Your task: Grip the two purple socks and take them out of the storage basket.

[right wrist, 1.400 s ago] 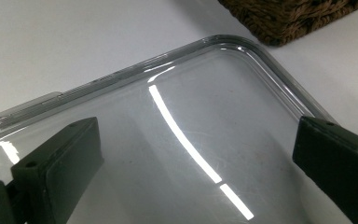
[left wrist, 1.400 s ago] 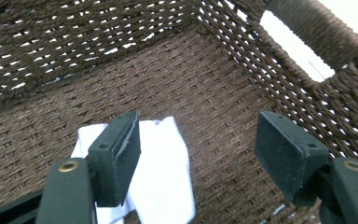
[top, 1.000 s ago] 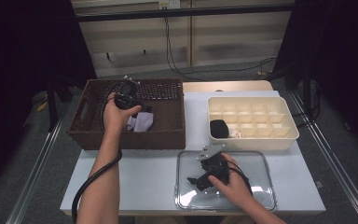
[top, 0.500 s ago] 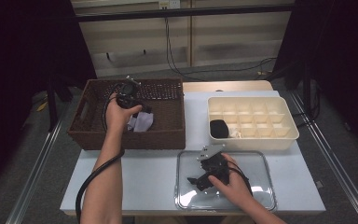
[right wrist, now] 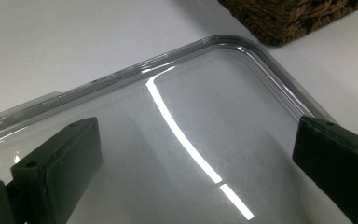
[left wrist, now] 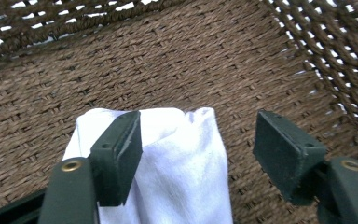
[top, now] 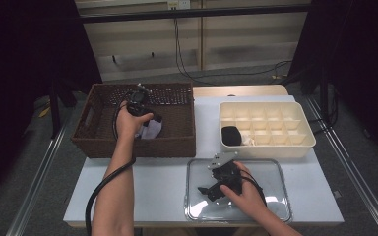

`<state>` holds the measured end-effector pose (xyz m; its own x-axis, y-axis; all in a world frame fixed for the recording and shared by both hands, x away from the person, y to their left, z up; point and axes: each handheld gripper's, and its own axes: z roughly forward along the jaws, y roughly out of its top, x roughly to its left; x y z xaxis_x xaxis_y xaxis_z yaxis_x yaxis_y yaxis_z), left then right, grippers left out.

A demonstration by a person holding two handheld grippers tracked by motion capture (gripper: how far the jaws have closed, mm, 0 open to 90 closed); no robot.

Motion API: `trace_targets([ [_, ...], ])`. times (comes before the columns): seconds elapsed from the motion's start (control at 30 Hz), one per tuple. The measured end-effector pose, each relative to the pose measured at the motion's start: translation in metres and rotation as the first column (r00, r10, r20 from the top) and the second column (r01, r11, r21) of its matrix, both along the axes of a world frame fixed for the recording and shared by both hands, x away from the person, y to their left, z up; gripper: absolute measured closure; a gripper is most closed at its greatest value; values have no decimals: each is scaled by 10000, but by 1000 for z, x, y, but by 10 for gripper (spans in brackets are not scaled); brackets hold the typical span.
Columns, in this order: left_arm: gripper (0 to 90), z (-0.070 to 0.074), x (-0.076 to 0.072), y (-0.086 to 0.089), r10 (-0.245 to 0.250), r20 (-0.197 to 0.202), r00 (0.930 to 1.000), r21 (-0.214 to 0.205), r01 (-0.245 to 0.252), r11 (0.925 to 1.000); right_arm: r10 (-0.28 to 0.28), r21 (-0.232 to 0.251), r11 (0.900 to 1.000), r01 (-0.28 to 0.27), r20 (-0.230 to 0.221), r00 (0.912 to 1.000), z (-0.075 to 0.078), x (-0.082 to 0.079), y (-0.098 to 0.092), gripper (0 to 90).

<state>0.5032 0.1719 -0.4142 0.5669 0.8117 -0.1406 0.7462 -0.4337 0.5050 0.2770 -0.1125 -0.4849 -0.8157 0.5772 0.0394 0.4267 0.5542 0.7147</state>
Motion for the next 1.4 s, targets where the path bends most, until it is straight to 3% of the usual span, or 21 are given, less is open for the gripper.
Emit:
trace_targets([
  [0.27,309,-11,2,0,126,-182,9998,146,-123,9998,-9,-16,10000,9,-43,10000,0,0,0,6],
  [0.43,373,-18,2,-1,226,-244,9994,401,-216,9990,-12,-11,10000,12,-40,10000,0,0,0,6],
  [0.6,506,-21,2,-2,60,-499,9987,629,-28,9980,-34,-22,10000,34,-21,10000,0,0,0,6],
  [0.67,686,-20,2,-2,30,-537,9986,693,7,9976,-11,-12,10000,11,-41,10000,0,0,0,6],
  [0.7,686,-19,1,-3,-13,-528,9986,647,47,9979,-11,-12,10000,11,-41,10000,0,0,0,6],
  [0.73,764,-15,1,-3,-35,-607,9982,678,76,9977,-27,-1,10000,27,-64,10000,0,0,0,7],
  [0.8,792,-11,1,-3,-136,-541,9984,500,163,9986,-9,-9,10000,9,-44,10000,0,0,0,6],
  [0.87,802,-6,-1,-3,101,-390,9992,222,-92,9997,-32,2,10000,32,-56,10000,0,0,0,6],
  [1.1,805,12,-4,-1,-112,-172,9998,-434,105,9990,-31,-23,10000,31,5,10000,0,0,0,6],
  [1.4,806,45,-10,-3,-172,454,9988,-804,208,9965,-5,-29,10000,5,50,10000,0,0,0,6],
])
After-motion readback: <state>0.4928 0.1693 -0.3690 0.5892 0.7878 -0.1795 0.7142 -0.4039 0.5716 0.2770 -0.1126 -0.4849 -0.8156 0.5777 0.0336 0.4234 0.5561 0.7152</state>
